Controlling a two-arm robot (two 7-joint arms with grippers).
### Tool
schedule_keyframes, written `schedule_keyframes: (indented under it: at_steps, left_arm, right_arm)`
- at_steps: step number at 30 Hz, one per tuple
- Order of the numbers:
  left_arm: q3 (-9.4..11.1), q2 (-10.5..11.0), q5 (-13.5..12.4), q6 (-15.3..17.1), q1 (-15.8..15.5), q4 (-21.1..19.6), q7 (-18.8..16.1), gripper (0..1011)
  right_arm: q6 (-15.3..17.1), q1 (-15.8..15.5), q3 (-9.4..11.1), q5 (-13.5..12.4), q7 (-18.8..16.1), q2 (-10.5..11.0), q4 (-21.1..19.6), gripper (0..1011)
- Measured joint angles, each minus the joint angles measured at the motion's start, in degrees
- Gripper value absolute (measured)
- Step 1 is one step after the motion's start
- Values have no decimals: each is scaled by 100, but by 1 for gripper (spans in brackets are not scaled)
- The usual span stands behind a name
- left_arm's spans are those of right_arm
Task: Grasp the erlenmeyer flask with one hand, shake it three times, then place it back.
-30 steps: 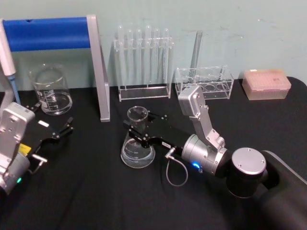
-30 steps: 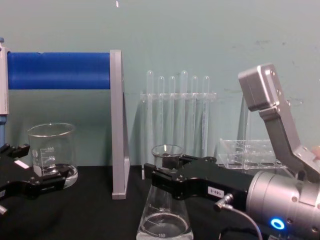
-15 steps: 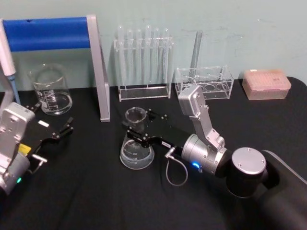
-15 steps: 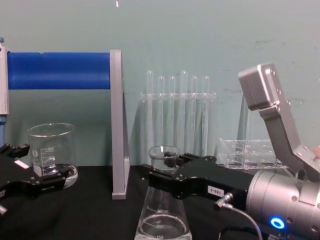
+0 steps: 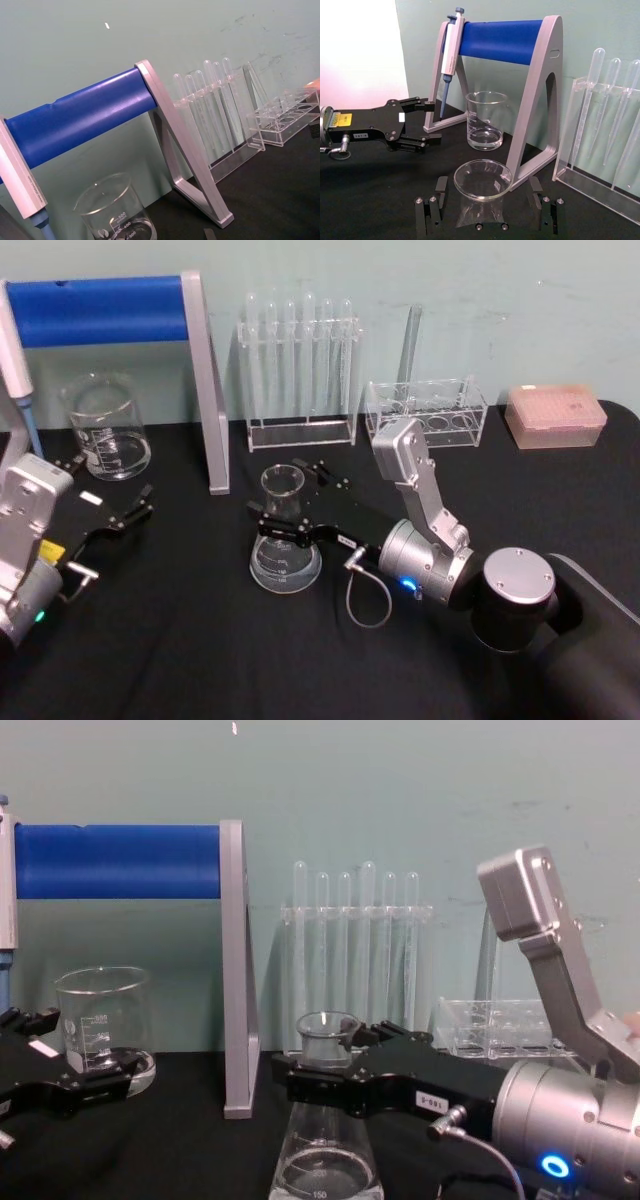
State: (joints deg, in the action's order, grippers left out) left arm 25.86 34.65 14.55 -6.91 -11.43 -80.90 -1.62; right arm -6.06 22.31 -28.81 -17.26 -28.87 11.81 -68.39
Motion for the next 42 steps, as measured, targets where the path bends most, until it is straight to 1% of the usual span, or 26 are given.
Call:
schedule_keyframes:
  at_steps: [10,18,20,22,24,27,28,30,33,36,40,42]
  left_arm:
    - [0,0,0,0,0,0,0,1001]
    - [0,0,0,0,0,0,0,1000]
    - [0,0,0,0,0,0,0,1001]
    - [0,0,0,0,0,0,0,1001]
    - [0,0,0,0,0,0,0,1001]
    - [0,0,0,0,0,0,0,1001]
    - [0,0,0,0,0,0,0,1001]
    - [0,0,0,0,0,0,0,1001]
    - [0,0,0,0,0,0,0,1001]
    - [0,0,0,0,0,0,0,1001]
    - [0,0,0,0,0,0,0,1001]
    - [0,0,0,0,0,0,0,1001]
  right_arm:
    - [17,-6,-2,-11,-28,18,-28,1000]
    - [262,-77,-10,-177,-196,174,-301,1000]
    - [417,-121,-13,-271,-260,274,-447,1000]
    - [494,-149,-17,-307,-271,327,-524,1000]
    - [567,-174,-19,-334,-269,382,-602,1000]
    - [712,-265,-17,-370,-200,526,-792,1000]
    - [712,-265,-17,-370,-200,526,-792,1000]
    - [800,-343,-1,-391,-136,636,-933,1000]
    - [838,-397,13,-414,-111,714,-1040,1000]
    - [902,-485,27,-469,-126,868,-1250,1000]
    - [976,-554,27,-504,-146,999,-1435,1000]
    - [1034,-606,31,-544,-174,1102,-1579,1000]
